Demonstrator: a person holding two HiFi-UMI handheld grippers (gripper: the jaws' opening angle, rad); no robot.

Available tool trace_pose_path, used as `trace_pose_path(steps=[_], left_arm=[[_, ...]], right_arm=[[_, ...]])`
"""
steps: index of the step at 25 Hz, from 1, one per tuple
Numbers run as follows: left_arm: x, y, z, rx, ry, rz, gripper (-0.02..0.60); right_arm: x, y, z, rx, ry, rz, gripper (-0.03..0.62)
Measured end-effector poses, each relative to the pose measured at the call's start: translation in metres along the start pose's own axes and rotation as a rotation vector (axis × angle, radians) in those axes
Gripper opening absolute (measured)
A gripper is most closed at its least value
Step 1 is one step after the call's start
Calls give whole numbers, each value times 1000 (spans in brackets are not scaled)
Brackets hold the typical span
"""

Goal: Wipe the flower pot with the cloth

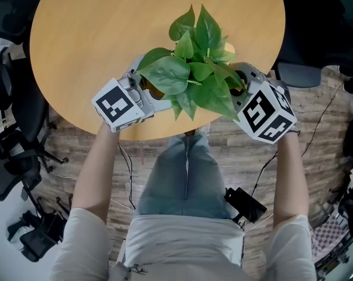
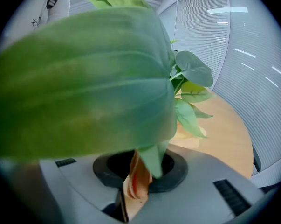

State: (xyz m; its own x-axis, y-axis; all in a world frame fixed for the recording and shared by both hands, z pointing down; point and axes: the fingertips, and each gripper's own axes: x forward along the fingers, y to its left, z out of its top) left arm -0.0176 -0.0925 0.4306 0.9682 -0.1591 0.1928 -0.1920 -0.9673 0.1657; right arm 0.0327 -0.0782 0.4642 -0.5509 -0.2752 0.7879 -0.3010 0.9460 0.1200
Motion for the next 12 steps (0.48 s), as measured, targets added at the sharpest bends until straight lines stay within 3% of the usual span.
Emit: trace_pose_path(steps=[12], left_arm=[[1, -1, -4, -20, 13, 123, 456]], right_arm=[[0, 9, -2, 7, -2, 3, 61]])
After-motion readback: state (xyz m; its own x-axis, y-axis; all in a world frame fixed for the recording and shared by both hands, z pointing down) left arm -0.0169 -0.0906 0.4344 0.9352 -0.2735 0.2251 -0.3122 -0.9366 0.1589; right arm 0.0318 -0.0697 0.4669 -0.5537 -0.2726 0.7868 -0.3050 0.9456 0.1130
